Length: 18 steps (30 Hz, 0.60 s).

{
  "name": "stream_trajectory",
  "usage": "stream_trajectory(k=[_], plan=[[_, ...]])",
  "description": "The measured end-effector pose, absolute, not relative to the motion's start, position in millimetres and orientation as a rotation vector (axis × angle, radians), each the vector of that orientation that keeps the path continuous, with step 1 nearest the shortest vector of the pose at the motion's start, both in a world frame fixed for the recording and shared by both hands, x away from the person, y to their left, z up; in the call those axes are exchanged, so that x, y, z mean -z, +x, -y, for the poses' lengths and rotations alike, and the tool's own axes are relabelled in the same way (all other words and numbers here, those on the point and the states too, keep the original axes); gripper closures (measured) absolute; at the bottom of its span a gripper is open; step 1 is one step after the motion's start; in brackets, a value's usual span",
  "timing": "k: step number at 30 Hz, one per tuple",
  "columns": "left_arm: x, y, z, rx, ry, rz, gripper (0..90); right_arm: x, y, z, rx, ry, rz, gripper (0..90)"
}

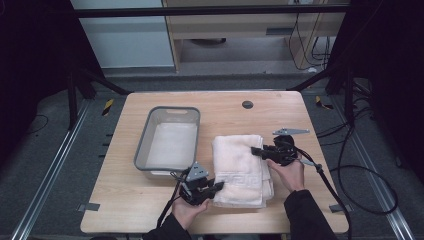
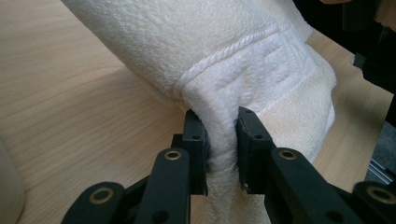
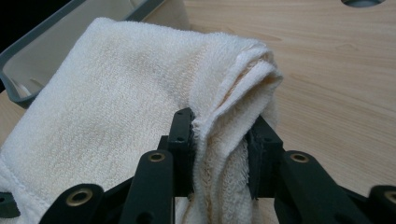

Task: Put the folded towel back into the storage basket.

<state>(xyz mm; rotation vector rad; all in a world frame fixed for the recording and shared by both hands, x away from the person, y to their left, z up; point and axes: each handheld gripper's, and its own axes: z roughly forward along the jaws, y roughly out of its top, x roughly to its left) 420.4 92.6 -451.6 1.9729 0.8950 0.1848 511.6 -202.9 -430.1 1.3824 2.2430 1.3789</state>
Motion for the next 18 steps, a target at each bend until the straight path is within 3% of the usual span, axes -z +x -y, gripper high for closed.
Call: stream_trajectory(k=[18], plan=[[424,419,-102,-0.243,1.915,-0.859,75.4,399,506,197,-1.446,1.325,-2.159,67.6]])
